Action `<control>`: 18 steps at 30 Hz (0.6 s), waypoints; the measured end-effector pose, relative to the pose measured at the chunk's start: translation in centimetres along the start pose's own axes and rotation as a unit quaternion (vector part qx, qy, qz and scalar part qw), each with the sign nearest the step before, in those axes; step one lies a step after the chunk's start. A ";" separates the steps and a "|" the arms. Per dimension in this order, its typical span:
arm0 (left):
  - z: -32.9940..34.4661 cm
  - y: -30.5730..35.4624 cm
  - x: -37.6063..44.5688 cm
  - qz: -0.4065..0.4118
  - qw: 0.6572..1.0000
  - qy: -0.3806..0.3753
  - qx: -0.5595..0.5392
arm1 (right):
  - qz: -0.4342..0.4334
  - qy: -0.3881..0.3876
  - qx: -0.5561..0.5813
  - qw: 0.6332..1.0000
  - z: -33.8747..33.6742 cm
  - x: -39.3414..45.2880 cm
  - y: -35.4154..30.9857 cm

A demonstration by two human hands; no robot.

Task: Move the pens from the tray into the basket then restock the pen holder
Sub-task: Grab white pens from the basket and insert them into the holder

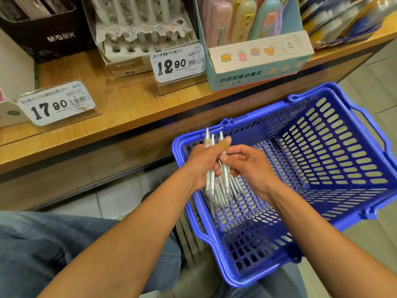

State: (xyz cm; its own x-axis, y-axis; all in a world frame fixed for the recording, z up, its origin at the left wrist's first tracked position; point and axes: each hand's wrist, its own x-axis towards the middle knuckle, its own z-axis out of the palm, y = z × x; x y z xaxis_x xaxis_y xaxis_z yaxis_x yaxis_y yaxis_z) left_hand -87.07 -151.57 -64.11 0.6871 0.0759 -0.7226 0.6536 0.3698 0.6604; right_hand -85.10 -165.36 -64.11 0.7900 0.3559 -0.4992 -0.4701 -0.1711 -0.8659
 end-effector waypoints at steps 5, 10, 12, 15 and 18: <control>-0.2 0.2 -0.1 -0.004 0.999 0.014 -0.038 | -0.017 -0.013 -0.002 1.000 0.3 0.9 -0.4; -0.2 0.0 0.1 -0.011 0.998 0.038 -0.043 | 0.069 0.054 -0.096 0.991 -3.3 5.6 4.6; -0.3 0.1 0.1 -0.013 0.998 0.037 -0.043 | 0.120 0.092 -0.211 0.966 -4.5 7.7 7.8; -0.4 0.2 -0.1 -0.021 0.997 0.025 -0.072 | 0.178 0.067 -0.421 0.887 -5.4 9.3 12.2; -0.4 0.3 -0.4 -0.033 0.996 0.015 -0.086 | 0.193 0.059 -0.509 0.837 -5.0 9.5 14.7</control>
State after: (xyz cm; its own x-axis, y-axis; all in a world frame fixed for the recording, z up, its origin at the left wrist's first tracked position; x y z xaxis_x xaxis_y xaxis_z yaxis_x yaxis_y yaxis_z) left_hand -87.28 -151.13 -63.76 0.6323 0.0730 -0.7713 0.6313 0.5286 0.5675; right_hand -82.54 -169.07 -81.78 0.7190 0.0109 -0.6949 -0.1675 -0.9677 -0.1884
